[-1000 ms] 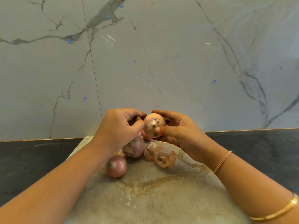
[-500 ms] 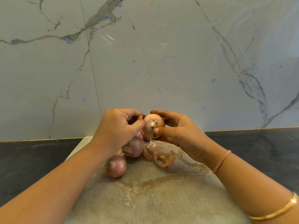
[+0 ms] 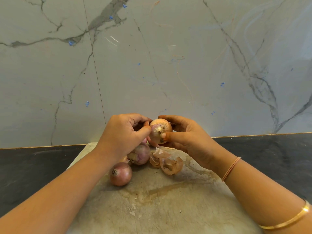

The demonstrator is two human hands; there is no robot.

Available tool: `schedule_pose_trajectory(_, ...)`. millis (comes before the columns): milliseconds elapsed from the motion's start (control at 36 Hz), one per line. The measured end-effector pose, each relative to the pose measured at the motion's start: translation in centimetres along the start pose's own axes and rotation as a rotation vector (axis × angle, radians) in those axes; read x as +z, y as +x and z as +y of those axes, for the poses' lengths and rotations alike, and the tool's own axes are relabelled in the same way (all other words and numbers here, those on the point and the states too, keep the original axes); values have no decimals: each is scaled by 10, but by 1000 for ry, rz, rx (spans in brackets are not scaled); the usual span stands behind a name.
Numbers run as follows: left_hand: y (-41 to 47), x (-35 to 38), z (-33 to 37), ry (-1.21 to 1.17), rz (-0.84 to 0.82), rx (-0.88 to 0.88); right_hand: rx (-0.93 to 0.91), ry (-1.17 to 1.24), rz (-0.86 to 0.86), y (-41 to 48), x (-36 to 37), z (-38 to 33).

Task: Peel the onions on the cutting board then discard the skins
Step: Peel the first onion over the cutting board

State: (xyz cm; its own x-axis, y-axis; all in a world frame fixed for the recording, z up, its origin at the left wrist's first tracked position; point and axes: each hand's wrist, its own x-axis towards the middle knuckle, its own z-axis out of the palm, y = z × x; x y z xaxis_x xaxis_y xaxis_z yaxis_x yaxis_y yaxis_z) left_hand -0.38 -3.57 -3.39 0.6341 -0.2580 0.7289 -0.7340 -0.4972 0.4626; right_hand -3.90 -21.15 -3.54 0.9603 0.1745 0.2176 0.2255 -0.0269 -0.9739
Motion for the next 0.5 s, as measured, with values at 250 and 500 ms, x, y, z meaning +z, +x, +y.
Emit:
schedule_pose_trajectory(250,-3,0,11,-154,-42,10,-5,39,13,0,-1,-2)
schedule_pose_trajectory(500,-1,6,6,-100,14,34,-4,91,41,1,-1,-2)
